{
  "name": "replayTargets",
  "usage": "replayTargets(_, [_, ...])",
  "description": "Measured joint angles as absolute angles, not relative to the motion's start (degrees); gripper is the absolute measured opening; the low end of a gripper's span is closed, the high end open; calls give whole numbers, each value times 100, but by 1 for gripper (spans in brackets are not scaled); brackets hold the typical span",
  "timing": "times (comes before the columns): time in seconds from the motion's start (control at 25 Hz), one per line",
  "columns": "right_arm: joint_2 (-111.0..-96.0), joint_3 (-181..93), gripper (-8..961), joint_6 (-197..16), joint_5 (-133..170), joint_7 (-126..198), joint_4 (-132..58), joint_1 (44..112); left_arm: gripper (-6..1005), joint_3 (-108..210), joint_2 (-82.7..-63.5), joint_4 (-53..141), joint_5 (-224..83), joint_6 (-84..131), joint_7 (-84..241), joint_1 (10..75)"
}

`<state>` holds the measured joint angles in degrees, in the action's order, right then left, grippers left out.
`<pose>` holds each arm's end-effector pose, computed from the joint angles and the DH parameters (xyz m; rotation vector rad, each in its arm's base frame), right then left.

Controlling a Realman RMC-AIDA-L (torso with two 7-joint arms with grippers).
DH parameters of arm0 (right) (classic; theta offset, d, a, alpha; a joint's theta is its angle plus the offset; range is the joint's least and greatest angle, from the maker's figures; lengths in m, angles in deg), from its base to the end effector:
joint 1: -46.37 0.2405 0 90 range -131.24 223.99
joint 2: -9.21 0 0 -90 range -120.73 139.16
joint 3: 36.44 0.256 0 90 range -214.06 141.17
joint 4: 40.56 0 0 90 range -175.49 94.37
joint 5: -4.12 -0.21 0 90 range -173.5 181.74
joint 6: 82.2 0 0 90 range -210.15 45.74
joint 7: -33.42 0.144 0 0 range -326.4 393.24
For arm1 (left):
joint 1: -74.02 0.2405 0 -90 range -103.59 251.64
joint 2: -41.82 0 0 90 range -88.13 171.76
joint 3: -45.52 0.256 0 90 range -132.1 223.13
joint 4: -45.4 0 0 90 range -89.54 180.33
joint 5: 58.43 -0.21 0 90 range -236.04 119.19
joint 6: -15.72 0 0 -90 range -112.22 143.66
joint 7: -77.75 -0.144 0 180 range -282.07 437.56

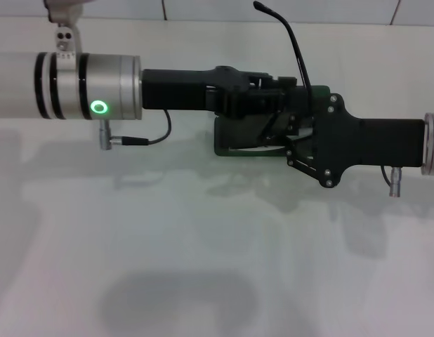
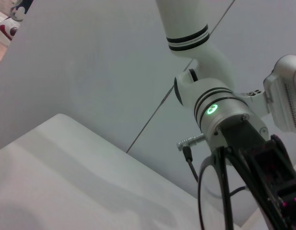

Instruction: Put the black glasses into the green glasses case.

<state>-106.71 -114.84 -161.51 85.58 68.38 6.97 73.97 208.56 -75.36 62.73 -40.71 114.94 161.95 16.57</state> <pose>0.1820 0.3356 -0.0236 -2.5808 -0.7739 0.6706 -0.1601 0.3676 -0.0277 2.7678 0.7992 0.9907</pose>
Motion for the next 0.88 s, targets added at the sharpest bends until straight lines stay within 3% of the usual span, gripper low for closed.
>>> replayTargets(0.28, [-10657,-11484,143,-16152,8558,6838,690,7347,409,20851,-7557,6270,-3988,11545,16186,1655])
replayTargets(0.56, [-10645,-11455,145,-16106,8557,6802,735,7219,409,20846,-7418,6244,-3886,11832,16204,1810])
replayTargets(0.88, [-10660,-11407,147,-16109,8558,6753,739,7221,409,20856,-7421,6063,-4245,11911,16316,1710])
